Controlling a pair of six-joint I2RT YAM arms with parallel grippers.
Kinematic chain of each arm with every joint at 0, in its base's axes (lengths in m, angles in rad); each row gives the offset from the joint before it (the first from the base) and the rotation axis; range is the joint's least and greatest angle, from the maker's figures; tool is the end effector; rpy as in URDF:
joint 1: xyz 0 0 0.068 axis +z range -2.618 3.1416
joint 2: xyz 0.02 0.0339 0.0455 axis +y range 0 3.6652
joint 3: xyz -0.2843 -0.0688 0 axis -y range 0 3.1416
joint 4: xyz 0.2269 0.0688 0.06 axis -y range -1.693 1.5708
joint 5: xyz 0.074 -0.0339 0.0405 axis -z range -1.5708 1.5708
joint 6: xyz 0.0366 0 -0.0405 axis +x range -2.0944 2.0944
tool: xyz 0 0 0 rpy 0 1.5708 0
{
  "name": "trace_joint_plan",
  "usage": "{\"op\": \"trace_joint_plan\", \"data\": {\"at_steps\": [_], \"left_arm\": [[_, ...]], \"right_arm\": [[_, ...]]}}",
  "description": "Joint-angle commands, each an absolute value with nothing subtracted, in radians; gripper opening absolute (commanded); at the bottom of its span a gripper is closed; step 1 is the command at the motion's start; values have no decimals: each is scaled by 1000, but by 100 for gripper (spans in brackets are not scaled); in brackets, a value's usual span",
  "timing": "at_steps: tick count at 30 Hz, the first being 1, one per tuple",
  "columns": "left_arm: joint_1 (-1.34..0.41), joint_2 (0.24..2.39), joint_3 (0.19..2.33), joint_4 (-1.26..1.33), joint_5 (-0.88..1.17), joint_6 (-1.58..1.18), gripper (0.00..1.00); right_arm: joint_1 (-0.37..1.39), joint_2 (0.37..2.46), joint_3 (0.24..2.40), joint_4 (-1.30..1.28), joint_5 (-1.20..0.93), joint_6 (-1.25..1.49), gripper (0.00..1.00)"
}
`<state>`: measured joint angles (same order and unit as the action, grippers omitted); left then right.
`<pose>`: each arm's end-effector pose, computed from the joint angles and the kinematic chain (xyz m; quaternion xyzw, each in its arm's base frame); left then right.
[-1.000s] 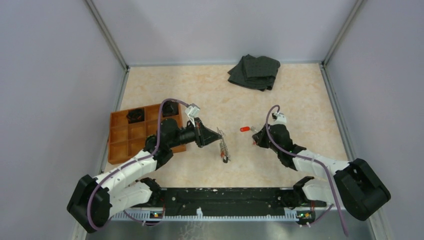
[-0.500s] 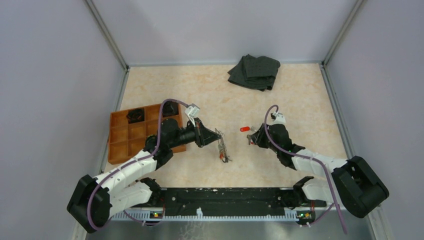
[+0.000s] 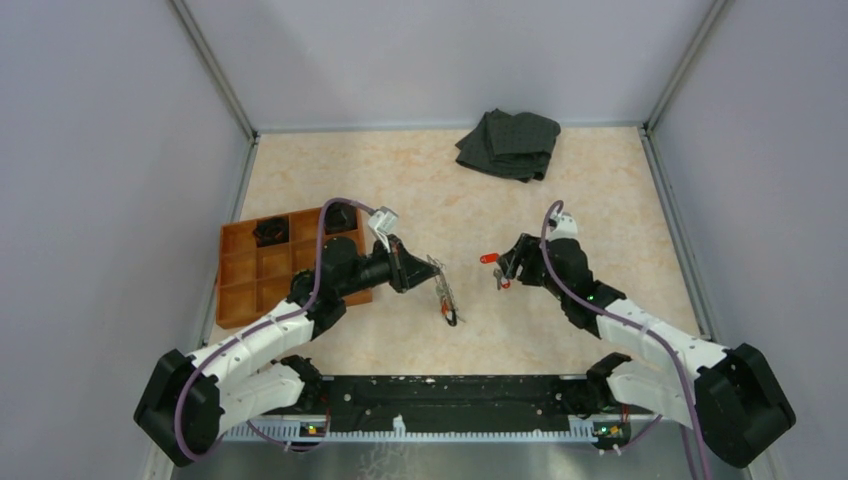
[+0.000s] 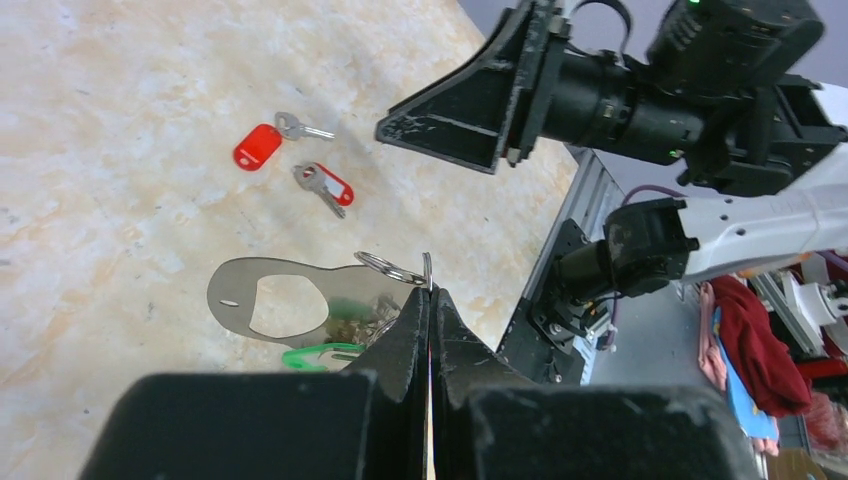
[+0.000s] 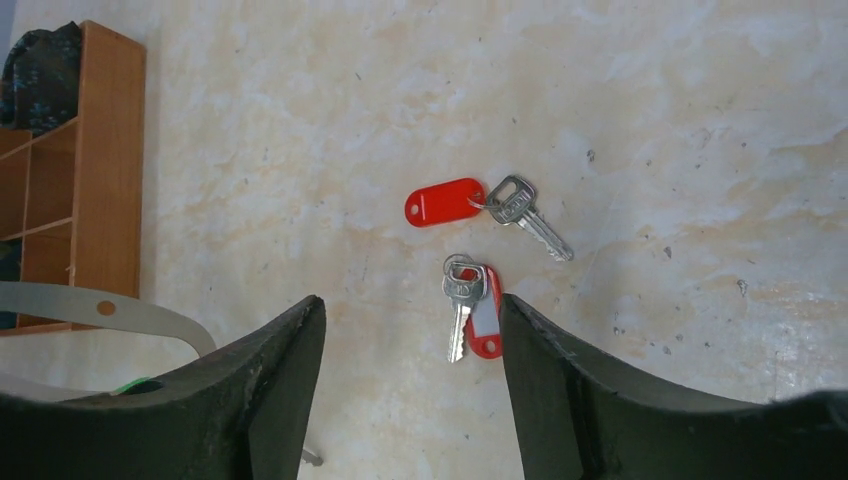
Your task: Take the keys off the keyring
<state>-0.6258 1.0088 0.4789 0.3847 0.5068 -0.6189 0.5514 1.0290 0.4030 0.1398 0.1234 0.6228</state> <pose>0.1513 -0.1313 0.2758 0.1665 0.7318 -0.5231 0.4038 0.1642 0.0957 0.2212 0.0623 0.8532 0.2414 0.4581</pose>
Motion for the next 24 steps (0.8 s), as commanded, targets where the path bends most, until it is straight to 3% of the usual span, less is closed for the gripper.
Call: {"op": "trace_joint_plan", "data": {"at_steps": [1, 11, 24], "left_arm": [[-611, 1009, 528, 388, 426, -639, 0], [-558, 1098, 542, 291, 311, -712, 0], [-524, 1203, 536, 301, 210, -750, 1]], "right_arm": [[544, 985, 462, 82, 130, 609, 67], [544, 979, 516, -55, 236, 650, 97], [544, 955, 513, -50, 223, 595, 99]]}}
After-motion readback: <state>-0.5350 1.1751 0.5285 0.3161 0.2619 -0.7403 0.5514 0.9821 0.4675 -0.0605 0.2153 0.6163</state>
